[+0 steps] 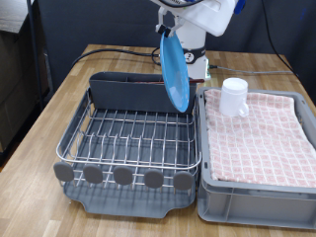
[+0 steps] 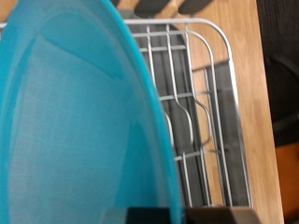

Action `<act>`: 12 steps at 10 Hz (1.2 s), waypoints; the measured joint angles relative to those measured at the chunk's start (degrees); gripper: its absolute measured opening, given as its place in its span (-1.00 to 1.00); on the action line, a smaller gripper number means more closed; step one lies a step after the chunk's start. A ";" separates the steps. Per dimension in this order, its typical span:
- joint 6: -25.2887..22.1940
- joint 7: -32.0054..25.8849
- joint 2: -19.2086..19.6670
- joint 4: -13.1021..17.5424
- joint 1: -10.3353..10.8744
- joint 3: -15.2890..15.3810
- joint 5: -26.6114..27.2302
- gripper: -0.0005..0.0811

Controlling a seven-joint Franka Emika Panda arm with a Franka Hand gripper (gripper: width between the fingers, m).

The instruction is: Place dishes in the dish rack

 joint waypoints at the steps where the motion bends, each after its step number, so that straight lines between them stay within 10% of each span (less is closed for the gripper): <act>1: -0.83 0.15 -0.12 -0.14 -0.66 -0.45 -0.98 -0.93; 6: 2.71 -5.35 -1.73 -3.65 -6.52 -4.97 -14.64 -0.93; 9: 17.21 -12.96 -2.45 -6.28 -8.72 -10.03 -20.83 -0.93; 12: 14.60 -11.79 -1.99 -5.66 -8.71 -9.16 -20.61 -0.93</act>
